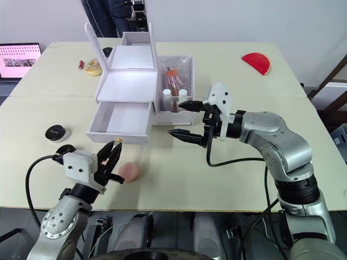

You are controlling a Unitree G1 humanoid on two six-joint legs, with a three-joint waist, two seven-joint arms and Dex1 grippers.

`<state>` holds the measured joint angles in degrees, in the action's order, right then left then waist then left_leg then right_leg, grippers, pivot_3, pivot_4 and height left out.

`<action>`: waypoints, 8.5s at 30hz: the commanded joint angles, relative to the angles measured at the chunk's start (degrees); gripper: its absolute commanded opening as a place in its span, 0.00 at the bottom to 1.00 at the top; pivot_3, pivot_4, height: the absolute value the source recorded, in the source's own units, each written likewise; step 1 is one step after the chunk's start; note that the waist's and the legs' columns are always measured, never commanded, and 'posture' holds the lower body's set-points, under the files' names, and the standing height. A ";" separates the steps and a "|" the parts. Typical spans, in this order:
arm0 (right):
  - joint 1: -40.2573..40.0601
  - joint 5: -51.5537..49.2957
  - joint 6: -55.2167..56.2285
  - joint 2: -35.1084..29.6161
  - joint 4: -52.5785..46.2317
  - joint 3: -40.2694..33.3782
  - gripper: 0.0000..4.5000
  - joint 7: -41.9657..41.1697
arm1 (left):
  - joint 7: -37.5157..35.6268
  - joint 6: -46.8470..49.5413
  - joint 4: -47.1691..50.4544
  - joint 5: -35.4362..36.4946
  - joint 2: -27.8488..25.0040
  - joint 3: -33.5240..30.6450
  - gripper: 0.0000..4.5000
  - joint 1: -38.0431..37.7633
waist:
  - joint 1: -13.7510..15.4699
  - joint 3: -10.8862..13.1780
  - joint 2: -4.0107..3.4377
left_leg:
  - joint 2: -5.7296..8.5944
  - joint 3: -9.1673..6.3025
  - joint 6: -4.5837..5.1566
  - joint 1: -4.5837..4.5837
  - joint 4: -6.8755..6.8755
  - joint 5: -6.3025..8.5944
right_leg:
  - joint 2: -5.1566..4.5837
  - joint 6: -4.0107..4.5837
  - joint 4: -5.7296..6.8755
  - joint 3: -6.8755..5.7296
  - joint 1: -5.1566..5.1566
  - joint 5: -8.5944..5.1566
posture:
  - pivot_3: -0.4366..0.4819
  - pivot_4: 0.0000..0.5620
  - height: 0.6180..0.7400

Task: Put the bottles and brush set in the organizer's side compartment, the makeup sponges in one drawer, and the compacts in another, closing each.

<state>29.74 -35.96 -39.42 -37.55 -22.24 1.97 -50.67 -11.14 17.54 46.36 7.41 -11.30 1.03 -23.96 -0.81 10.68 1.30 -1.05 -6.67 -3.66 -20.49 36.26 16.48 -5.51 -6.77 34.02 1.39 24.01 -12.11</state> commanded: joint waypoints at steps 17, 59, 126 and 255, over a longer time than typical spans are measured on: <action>1.57 0.98 1.25 0.84 -0.28 -0.76 1.00 -0.06 | -0.41 2.07 3.76 2.97 -1.30 -3.53 0.98 -1.94 | 0.02 0.00 -0.01 | 0.00 0.00 0.00 -0.01 -0.03 0.00 | 0.00 0.03 0.01 0.00 0.04 0.01 | 0.48 0.27 1.00; -38.37 -3.00 10.63 -15.25 11.86 -40.87 1.00 -16.77 | -60.43 -8.74 -81.34 21.95 -55.71 -46.45 0.99 18.69 | -1.52 0.06 0.06 | -0.12 0.25 -0.02 -0.02 -0.27 0.02 | -0.06 0.05 0.09 -0.03 0.36 -0.05 | 0.48 0.27 1.00; -11.17 -11.11 -3.18 -10.82 -10.49 -9.21 1.00 -2.63 | -12.45 5.40 -3.65 4.60 -9.16 -1.72 0.59 -3.27 | 0.14 -0.10 0.09 | -0.15 0.25 -0.01 0.00 0.06 0.02 | 0.01 0.15 0.07 0.01 0.13 0.04 | 0.48 0.27 1.00; 6.71 -4.51 -1.53 5.06 -4.13 -1.99 1.00 9.17 | -76.08 18.73 -51.28 19.12 -43.07 6.21 0.01 71.31 | -0.33 0.12 -0.04 | -0.57 0.15 0.01 -0.03 -0.13 -0.01 | 0.54 0.34 0.32 0.01 0.39 0.26 | 0.48 0.27 1.00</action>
<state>36.07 -40.51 -41.71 -32.61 -24.55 0.89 -41.84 -86.26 35.59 -6.38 27.27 -54.15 6.52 45.32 -1.14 10.81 1.26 -1.62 -6.52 -3.64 -20.53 36.13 16.47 -4.97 -6.41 34.33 1.40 24.41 -11.86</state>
